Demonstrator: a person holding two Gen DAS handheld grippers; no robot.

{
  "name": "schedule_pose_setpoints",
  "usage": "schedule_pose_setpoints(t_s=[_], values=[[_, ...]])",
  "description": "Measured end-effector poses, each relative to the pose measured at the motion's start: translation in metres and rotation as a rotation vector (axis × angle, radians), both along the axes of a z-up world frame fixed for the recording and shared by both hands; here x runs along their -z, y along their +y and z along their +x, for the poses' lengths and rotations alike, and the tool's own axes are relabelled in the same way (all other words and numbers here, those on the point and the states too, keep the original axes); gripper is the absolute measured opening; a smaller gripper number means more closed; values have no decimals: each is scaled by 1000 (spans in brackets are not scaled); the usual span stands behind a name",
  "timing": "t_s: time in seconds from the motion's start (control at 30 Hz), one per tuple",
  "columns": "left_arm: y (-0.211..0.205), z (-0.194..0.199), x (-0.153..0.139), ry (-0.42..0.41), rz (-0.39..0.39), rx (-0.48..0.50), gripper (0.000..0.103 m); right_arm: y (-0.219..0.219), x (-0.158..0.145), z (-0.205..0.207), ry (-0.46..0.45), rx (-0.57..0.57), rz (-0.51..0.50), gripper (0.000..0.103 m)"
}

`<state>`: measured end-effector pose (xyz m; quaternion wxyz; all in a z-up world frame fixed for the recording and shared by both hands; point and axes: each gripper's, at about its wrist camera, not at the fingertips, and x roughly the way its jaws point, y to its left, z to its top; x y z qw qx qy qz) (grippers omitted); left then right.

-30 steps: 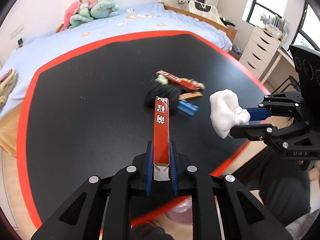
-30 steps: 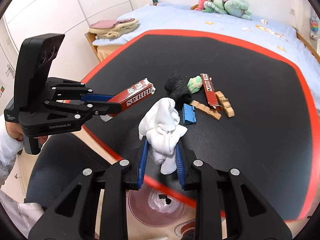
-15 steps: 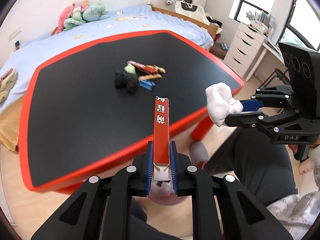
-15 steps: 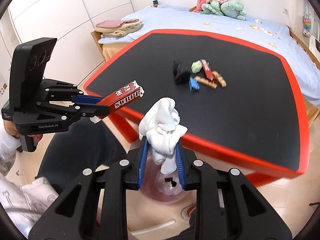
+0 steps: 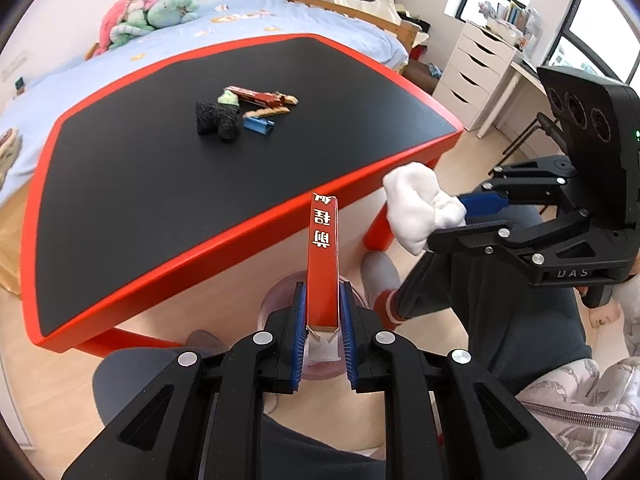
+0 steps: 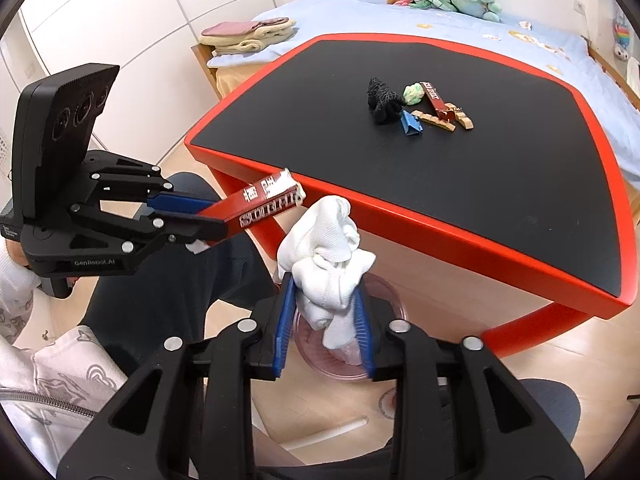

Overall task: Collect trash
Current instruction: 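Carry the box and sock over the pink bin and open both tools, then grasp the black mesh ball with the left tool while the right tool grasps a wooden clothespin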

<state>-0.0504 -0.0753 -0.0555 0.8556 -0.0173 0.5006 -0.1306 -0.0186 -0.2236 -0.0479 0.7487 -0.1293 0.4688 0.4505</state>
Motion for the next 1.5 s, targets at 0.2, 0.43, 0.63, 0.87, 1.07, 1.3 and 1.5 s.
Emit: schedule_pose_setpoints(t_s=[0.2, 0.43, 0.63, 0.87, 1.07, 1.3, 1.5], values=[[8, 2, 3, -9, -6, -51, 79, -6, 2, 5, -9, 28, -9, 83], [22, 5, -2, -46, -5, -136, 95, -12, 3, 16, -1, 88, -11, 98], [34, 15, -9, -78, -6, -184, 95, -15, -3, 34, -16, 129, -9, 98], [51, 50, -20, -125, 2, -205, 95, -8, -18, 74, -90, 155, -13, 99], [58, 99, -23, -149, 15, -174, 95, 7, -25, 124, -147, 162, -22, 99], [63, 154, -3, -113, 30, -121, 95, 29, -6, 182, -161, 140, -48, 98], [72, 183, 25, -70, 21, -106, 95, 46, 23, 219, -153, 99, -94, 80]])
